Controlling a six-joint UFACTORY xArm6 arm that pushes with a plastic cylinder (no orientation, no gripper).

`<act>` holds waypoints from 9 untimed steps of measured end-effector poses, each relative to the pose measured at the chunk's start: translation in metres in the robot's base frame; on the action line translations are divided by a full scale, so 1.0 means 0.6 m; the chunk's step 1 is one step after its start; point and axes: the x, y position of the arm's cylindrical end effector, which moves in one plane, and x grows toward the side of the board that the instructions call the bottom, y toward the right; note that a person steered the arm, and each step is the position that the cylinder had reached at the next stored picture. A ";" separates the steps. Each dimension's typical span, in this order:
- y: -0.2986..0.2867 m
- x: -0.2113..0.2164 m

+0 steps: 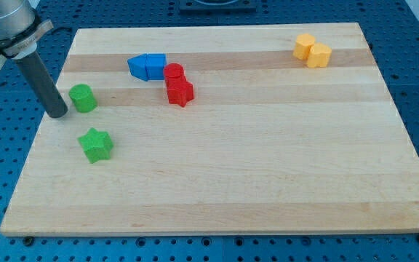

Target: Place green circle to the bottom of the blue triangle

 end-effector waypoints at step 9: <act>0.031 -0.114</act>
